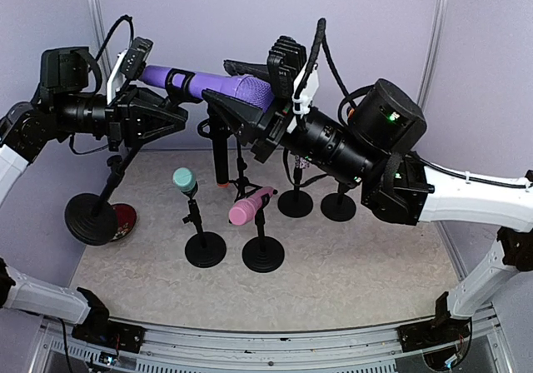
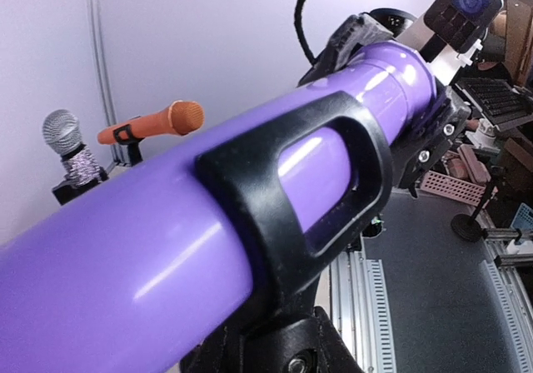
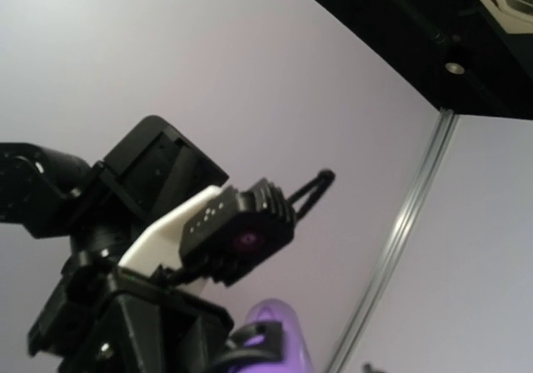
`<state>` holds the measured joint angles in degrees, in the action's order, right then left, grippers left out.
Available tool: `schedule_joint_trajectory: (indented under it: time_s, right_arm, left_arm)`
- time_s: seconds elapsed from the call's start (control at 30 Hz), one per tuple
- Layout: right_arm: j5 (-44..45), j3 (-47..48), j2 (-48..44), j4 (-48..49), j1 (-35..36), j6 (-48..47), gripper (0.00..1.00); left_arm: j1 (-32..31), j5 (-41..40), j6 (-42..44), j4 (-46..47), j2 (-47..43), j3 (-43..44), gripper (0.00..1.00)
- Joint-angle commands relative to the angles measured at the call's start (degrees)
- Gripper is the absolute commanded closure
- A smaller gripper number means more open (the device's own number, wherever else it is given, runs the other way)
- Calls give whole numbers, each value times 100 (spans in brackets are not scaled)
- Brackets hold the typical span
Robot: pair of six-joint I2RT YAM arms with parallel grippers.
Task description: Remove the microphone from the stand
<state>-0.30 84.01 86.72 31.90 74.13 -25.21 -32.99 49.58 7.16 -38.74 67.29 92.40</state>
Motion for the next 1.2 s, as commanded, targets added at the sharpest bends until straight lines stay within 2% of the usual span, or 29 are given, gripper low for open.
schedule_joint_trajectory:
  time_s: [0.0, 0.2, 0.5, 0.63, 0.8, 1.0, 1.17]
  right_arm:
    - [-221, 53, -531, 782, 32, 466, 100]
    - [-209, -122, -742, 722, 31, 576, 100]
    - [354, -294, -1035, 276, 32, 310, 100]
    - [1235, -590, -1399, -319, 32, 260, 100]
    - [2315, -1413, -2167, -835, 32, 490, 100]
    - [3517, -2362, -3018, -1603, 32, 1221, 100]
    - [4804, -3038, -3335, -2421, 16, 2027, 100]
  left_arm:
    - [1194, 43, 485, 433, -634, 146, 100]
    - [2407, 470, 599, 793, -791, -317, 100]
    - [2585, 129, 740, 1311, -862, -787, 100]
    - [2771, -219, 939, 1758, -817, -1112, 100]
    - [3365, -195, 1034, 2230, -520, -1347, 100]
    - [3548, -301, 1191, 2690, -138, -1507, 100]
    - [3541, -424, 839, 3301, 399, -1616, 100]
